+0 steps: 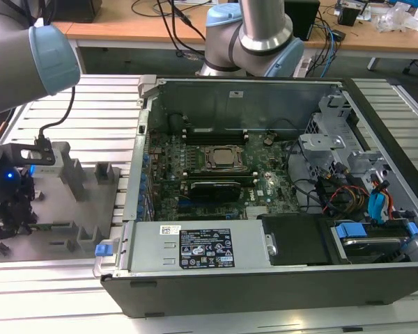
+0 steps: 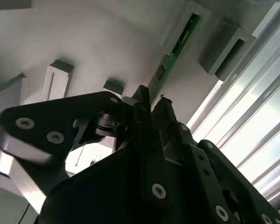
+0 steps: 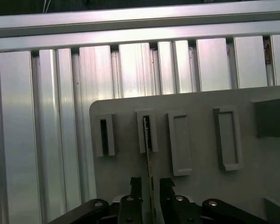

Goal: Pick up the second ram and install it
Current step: 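Pick up the second ram and move it above second insertion slot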

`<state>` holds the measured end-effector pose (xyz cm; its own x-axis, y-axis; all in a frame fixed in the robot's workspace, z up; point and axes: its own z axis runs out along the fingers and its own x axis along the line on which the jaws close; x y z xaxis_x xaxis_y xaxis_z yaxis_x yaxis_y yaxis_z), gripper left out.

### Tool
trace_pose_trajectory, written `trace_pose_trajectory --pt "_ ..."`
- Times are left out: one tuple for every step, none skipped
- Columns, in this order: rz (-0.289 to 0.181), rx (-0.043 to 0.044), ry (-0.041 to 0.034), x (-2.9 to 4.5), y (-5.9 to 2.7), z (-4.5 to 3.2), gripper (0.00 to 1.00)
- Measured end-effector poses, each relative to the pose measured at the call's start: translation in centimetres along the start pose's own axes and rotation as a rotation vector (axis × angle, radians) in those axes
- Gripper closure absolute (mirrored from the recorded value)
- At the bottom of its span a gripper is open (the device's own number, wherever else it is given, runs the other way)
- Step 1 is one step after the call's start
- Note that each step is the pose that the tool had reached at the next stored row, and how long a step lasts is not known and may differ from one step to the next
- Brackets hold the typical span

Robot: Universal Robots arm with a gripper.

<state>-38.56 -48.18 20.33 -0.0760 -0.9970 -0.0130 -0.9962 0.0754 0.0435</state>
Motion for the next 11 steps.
trace_pose_trajectory --pt "0.000 0.0000 -0.0001 0.00 0.00 0.01 0.78" --pt "0.000 0.0000 0.0000 0.00 0.00 0.01 0.78" --pt "0.000 0.0000 0.0000 0.00 0.00 0.01 0.84" --pt "0.000 0.0000 0.0000 0.00 0.00 0.02 0.87" --pt "0.000 -0.0001 0.0000 0.00 0.00 0.03 0.87" --pt "0.000 0.0000 0.0000 0.00 0.00 0.03 0.87" --pt "0.000 -0.0001 0.0000 0.00 0.00 0.04 0.87" --pt "0.000 0.0000 0.0000 0.00 0.00 0.05 0.87" --pt "0.000 -0.0001 0.0000 0.00 0.00 0.06 0.87" --pt "0.000 -0.0001 0.0000 0.00 0.00 0.06 0.87" --pt "0.000 0.0000 0.0000 0.00 0.00 0.06 0.87"
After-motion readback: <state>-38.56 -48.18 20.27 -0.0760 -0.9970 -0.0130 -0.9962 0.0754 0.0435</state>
